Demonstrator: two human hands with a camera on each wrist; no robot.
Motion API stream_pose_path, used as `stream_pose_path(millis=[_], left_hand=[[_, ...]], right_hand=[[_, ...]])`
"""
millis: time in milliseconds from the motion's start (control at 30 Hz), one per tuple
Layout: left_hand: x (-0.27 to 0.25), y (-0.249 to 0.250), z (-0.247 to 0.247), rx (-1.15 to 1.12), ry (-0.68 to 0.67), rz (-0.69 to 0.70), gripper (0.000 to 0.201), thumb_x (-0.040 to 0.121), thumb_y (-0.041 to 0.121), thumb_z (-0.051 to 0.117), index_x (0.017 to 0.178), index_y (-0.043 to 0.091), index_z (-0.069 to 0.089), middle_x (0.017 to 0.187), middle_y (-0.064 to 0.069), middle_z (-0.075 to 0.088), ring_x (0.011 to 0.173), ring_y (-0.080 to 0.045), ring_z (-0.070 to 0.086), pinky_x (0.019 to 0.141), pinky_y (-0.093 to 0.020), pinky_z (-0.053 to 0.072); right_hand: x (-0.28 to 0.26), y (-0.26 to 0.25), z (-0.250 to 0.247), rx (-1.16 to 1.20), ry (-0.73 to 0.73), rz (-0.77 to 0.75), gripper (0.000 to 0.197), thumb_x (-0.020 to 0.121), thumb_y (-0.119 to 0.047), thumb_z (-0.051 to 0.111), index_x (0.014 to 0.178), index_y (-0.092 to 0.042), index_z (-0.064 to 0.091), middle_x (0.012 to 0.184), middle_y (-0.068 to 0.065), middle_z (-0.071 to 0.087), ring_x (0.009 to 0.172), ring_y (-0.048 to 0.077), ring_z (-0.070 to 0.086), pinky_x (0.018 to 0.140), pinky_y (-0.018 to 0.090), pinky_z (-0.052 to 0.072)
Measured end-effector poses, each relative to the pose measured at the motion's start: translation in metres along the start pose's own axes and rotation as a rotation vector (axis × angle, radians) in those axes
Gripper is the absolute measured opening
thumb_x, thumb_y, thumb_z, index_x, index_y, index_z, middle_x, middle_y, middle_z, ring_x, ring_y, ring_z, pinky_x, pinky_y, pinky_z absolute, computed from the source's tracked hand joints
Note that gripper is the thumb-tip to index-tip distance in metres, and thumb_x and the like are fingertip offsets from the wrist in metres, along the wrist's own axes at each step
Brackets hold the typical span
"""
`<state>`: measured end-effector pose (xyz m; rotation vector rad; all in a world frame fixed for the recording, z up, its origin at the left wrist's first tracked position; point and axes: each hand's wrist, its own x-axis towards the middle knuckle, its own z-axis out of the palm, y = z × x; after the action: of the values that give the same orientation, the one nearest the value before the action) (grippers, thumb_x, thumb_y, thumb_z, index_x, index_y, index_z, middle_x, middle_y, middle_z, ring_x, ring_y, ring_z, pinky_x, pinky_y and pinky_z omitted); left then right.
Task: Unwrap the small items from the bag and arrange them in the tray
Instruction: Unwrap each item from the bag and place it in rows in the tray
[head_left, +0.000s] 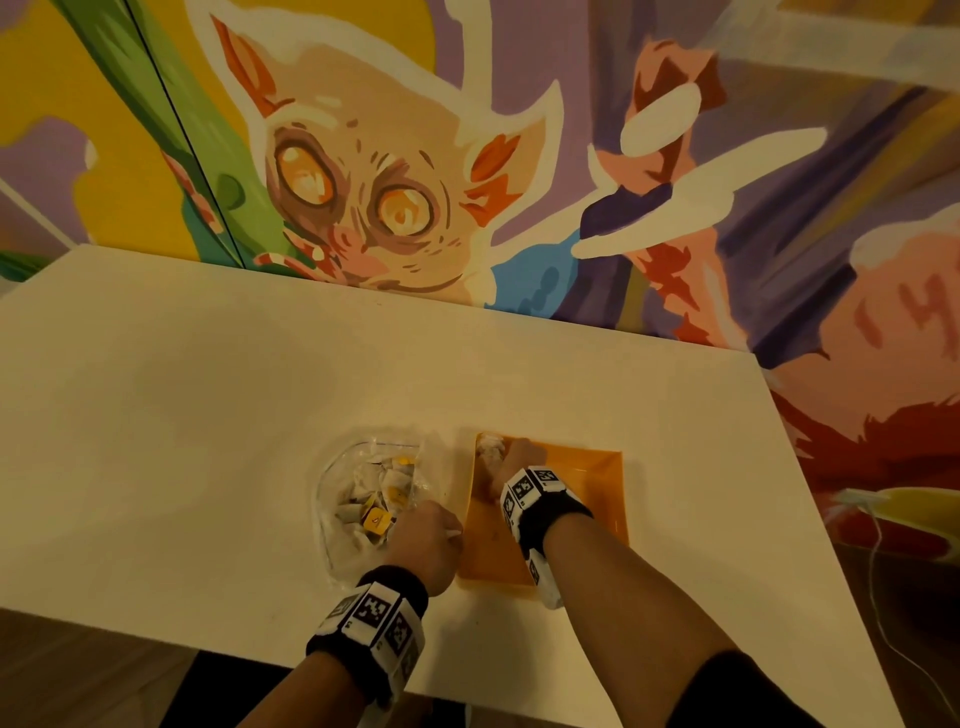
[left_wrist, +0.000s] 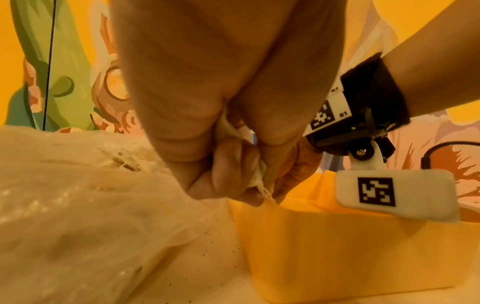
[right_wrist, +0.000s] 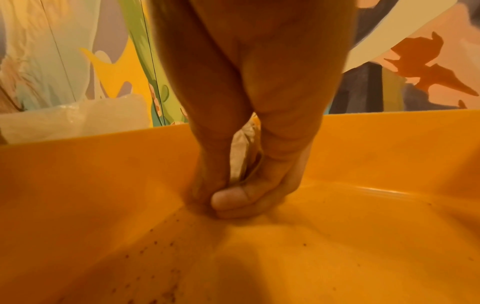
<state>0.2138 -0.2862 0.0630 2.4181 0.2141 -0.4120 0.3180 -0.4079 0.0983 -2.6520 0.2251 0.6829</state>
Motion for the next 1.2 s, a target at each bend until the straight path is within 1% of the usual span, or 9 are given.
stream_pose_path(millis=[167, 267, 400, 467, 567, 767, 867, 967, 1200], left_hand=[[-0.002, 0.005, -0.003, 0.030, -0.002, 0.009, 0.018, 0.087, 0.013, 0.057, 0.091, 0.013, 0.074, 0.099, -0.002, 0.070, 0.093, -0.021, 0.063, 0.082, -0.034, 0.054], [-0.003, 0.006, -0.005, 0.026, -0.005, -0.003, 0.016, 0.087, 0.013, 0.057, 0.085, 0.014, 0.073, 0.096, -0.002, 0.069, 0.092, -0.021, 0.063, 0.080, -0.034, 0.054], [-0.009, 0.008, -0.008, -0.076, 0.024, -0.001, 0.012, 0.086, 0.016, 0.060, 0.076, 0.014, 0.066, 0.090, -0.006, 0.067, 0.087, -0.024, 0.062, 0.068, -0.026, 0.046], [-0.015, 0.009, -0.014, -0.157, 0.069, 0.005, 0.013, 0.088, 0.021, 0.063, 0.079, 0.014, 0.067, 0.085, -0.004, 0.066, 0.080, -0.021, 0.061, 0.060, -0.020, 0.040], [-0.023, 0.010, -0.024, -0.358, 0.090, -0.038, 0.010, 0.091, 0.028, 0.063, 0.088, 0.019, 0.067, 0.080, 0.004, 0.065, 0.075, -0.014, 0.059, 0.062, -0.023, 0.043], [-0.040, 0.015, -0.044, -0.856, 0.017, -0.174, 0.018, 0.089, 0.001, 0.060, 0.103, 0.010, 0.068, 0.079, -0.005, 0.059, 0.069, -0.017, 0.052, 0.059, -0.028, 0.045], [-0.051, 0.018, -0.057, -0.836, 0.032, -0.098, 0.032, 0.084, -0.004, 0.065, 0.111, 0.013, 0.067, 0.094, -0.005, 0.063, 0.071, -0.015, 0.056, 0.059, -0.025, 0.048], [-0.064, 0.021, -0.065, -0.792, 0.050, 0.033, 0.037, 0.083, -0.004, 0.069, 0.113, 0.016, 0.065, 0.098, -0.004, 0.065, 0.058, -0.008, 0.055, 0.056, -0.023, 0.049], [-0.078, 0.016, -0.068, -0.711, 0.108, 0.120, 0.034, 0.079, 0.002, 0.076, 0.110, 0.010, 0.065, 0.105, -0.002, 0.064, 0.060, -0.016, 0.057, 0.057, -0.029, 0.051]], right_hand=[[-0.001, 0.000, 0.000, 0.077, 0.006, -0.006, 0.022, 0.096, -0.027, 0.055, 0.097, -0.005, 0.061, 0.117, 0.017, 0.064, 0.101, 0.029, 0.064, 0.073, 0.030, 0.050], [-0.003, 0.002, 0.000, 0.089, 0.022, -0.011, 0.034, 0.096, -0.025, 0.054, 0.068, -0.008, 0.048, 0.112, 0.017, 0.066, 0.101, 0.029, 0.065, 0.081, 0.036, 0.054], [-0.010, 0.009, 0.000, 0.137, 0.066, -0.026, 0.049, 0.096, -0.045, 0.050, 0.061, -0.016, 0.033, 0.085, 0.014, 0.059, 0.069, 0.024, 0.059, 0.057, 0.043, 0.044], [-0.007, 0.014, 0.002, 0.070, 0.068, -0.033, 0.050, 0.090, -0.050, 0.057, 0.062, -0.017, 0.033, 0.080, 0.009, 0.054, 0.067, 0.024, 0.055, 0.050, 0.034, 0.038], [-0.007, 0.018, -0.003, 0.010, 0.002, -0.010, 0.039, 0.075, -0.039, 0.078, 0.067, -0.014, 0.049, 0.083, 0.008, 0.064, 0.077, 0.021, 0.064, 0.051, 0.027, 0.048], [-0.035, 0.022, -0.012, 0.278, 0.128, -0.141, 0.016, 0.088, -0.025, 0.062, 0.084, -0.010, 0.065, 0.085, 0.009, 0.067, 0.071, 0.026, 0.063, 0.062, 0.033, 0.054], [-0.064, 0.015, -0.013, 0.514, -0.024, -0.283, 0.010, 0.090, -0.024, 0.064, 0.081, -0.019, 0.065, 0.080, 0.004, 0.068, 0.063, 0.017, 0.063, 0.063, 0.035, 0.057], [-0.096, 0.009, -0.010, 0.699, -0.239, -0.367, 0.020, 0.088, -0.030, 0.070, 0.096, -0.011, 0.068, 0.081, 0.006, 0.069, 0.063, 0.016, 0.064, 0.055, 0.027, 0.053], [-0.123, 0.005, 0.007, 0.786, -0.157, -0.406, 0.016, 0.082, -0.016, 0.077, 0.090, -0.006, 0.067, 0.066, 0.005, 0.066, 0.057, 0.016, 0.062, 0.059, 0.032, 0.055]])
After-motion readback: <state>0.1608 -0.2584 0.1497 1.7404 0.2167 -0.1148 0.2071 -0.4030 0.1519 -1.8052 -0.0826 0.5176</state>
